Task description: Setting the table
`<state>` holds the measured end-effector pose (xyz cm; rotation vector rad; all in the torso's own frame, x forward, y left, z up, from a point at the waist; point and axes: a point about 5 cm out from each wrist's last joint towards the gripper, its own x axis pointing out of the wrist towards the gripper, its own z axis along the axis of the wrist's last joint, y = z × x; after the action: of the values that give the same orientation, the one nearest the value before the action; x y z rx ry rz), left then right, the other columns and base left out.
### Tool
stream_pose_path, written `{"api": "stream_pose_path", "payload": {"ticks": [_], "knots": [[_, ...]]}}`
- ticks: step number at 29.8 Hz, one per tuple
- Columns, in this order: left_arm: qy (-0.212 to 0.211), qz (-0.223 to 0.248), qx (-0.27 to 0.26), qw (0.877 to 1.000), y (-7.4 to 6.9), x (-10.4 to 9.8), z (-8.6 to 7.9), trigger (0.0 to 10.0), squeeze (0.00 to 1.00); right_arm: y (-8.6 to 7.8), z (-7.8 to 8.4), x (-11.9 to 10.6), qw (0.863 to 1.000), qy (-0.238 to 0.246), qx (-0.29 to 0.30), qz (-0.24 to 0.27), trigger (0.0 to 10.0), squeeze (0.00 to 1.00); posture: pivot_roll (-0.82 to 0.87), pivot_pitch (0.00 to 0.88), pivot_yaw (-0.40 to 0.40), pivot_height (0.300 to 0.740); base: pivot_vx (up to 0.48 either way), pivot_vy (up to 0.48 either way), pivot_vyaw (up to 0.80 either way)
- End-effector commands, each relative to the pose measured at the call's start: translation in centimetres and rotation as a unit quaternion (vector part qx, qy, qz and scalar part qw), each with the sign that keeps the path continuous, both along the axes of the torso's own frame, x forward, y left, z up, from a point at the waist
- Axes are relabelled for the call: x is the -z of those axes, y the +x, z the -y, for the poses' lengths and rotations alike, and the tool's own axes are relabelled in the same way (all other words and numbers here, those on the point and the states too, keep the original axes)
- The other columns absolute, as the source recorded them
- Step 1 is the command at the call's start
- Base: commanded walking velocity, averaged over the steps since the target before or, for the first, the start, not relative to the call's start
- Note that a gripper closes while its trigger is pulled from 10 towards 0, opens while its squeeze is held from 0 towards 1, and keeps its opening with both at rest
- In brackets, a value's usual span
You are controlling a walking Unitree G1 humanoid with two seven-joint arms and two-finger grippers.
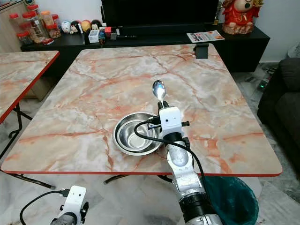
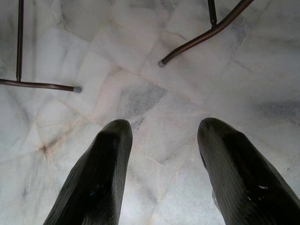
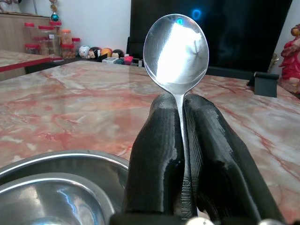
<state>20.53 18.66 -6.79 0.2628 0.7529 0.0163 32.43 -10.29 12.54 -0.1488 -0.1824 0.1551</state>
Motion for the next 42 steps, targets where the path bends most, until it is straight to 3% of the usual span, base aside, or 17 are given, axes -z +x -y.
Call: {"api": "stream_pose_path", "payload": {"ticks": [1, 22, 33, 42], "knots": [[0.006, -0.006, -0.002, 1.000, -0.31, 0.16, -0.31, 10.0, 0.00, 0.06, -0.29, -0.01, 1.000, -0.001, -0.006, -0.003, 10.0, 0.00, 0.04, 0.016, 0.070, 0.740, 0.000, 0.000, 0.00], [0.005, -0.003, -0.007, 1.000, -0.20, 0.10, -0.21, 10.0, 0.00, 0.26, -0.06, -0.08, 1.000, -0.002, -0.004, -0.004, 10.0, 0.00, 0.02, 0.025, 0.054, 0.740, 0.000, 0.000, 0.00], [0.001, -0.005, -0.007, 1.000, -0.26, 0.19, 0.12, 10.0, 0.00, 0.35, 0.50, -0.33, 1.000, -0.006, 0.001, 0.000, 10.0, 0.00, 0.00, 0.025, 0.046, 0.740, 0.000, -0.281, 0.00], [-0.002, -0.007, -0.014, 1.000, -0.49, 0.31, 0.09, 10.0, 0.00, 0.34, 0.39, -0.24, 1.000, -0.008, -0.002, -0.002, 10.0, 0.00, 0.00, 0.020, 0.042, 0.740, 0.000, 0.000, 0.00]]}}
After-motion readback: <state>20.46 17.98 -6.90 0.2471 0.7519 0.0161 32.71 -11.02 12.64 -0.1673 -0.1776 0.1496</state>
